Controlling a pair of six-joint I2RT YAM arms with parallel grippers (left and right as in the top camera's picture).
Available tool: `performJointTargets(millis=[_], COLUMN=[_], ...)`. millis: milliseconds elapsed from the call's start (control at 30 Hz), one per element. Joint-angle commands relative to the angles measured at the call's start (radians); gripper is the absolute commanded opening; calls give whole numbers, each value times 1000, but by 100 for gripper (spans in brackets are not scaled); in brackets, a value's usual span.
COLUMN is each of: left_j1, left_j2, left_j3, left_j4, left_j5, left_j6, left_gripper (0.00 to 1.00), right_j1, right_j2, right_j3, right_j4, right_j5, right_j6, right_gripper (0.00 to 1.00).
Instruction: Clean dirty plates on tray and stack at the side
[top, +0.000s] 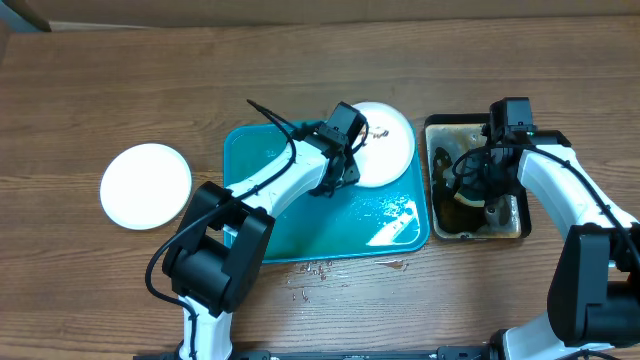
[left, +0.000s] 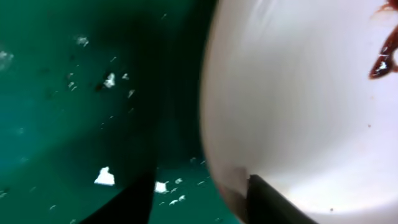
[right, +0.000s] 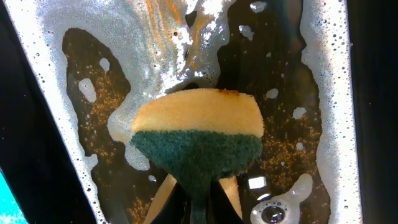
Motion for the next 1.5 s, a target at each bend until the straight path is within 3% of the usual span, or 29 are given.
performJointTargets(millis=[0,300,433,567,733,900,1067,1233,1467], left_j1=[21,86,99,100,100,98,99,98,98], left_j2=[18,18,18,18,18,18,18,18,18], left_j3=[14,14,14,14,14,14,14,14,14], left_j4=[-57,-192,-199,-215,-248,-277,-286,-287,-270], left_j5=[-40,-40,-42,-43,-52,-93,-95,-94,-91], left_j6=[-10,11,101,108,156,164,164,164,291], left_gripper=[41,33,19,4,4,4,4,4,4], right_j1=[0,0,0,0,0,3,5,5,5], right_j2=[-1,-1,-1,-1,-1,0,0,-1,-13], right_j3=[0,0,0,2,-1,-84,-180,-174,70], right_j4=[2,-10,-24,-49,-63,160,248,216,-12], right_j5=[-2,-2,-34,-62,-71,-71,-92,-161,-176], right_j6=[-4,-4,-5,-6,4,4,13,15,14], right_gripper=[4,4,4,4,4,4,4,4,4])
